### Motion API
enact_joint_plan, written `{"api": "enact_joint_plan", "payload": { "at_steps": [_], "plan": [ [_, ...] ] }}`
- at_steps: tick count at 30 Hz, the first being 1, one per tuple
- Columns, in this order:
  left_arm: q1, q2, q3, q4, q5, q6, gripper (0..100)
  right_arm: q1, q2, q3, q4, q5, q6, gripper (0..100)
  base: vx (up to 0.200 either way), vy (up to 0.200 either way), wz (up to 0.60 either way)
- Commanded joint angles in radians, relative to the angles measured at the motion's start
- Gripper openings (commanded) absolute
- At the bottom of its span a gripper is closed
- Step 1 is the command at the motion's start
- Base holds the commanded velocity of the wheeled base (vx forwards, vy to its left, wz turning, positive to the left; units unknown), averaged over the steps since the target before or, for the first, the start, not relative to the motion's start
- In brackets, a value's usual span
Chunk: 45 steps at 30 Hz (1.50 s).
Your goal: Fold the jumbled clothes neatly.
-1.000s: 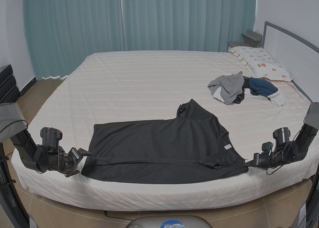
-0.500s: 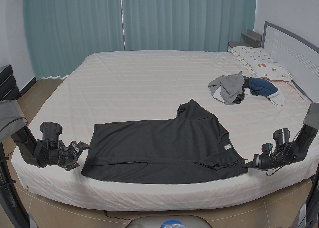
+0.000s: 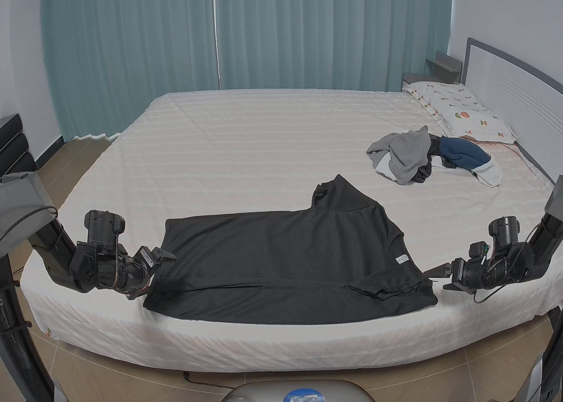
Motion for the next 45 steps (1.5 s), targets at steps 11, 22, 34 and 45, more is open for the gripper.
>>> {"api": "enact_joint_plan", "payload": {
  "at_steps": [11, 22, 34, 45],
  "plan": [
    [-0.155, 0.037, -0.044, 0.075, 0.074, -0.009, 100, 0.106, -0.112, 0.013, -0.002, -0.034, 0.330, 100, 0.000, 0.000, 0.00],
    [-0.148, 0.144, -0.164, 0.099, 0.157, -0.009, 100, 0.125, -0.100, 0.016, -0.002, -0.079, 0.378, 100, 0.000, 0.000, 0.00],
    [-0.046, 0.139, -0.276, 0.099, 0.177, -0.066, 100, 0.128, -0.091, 0.022, -0.007, -0.080, 0.375, 100, 0.000, 0.000, 0.00],
    [0.038, 0.136, -0.300, 0.107, 0.155, -0.078, 100, 0.137, -0.043, 0.068, -0.157, -0.105, 0.375, 100, 0.000, 0.000, 0.00]
  ]
}}
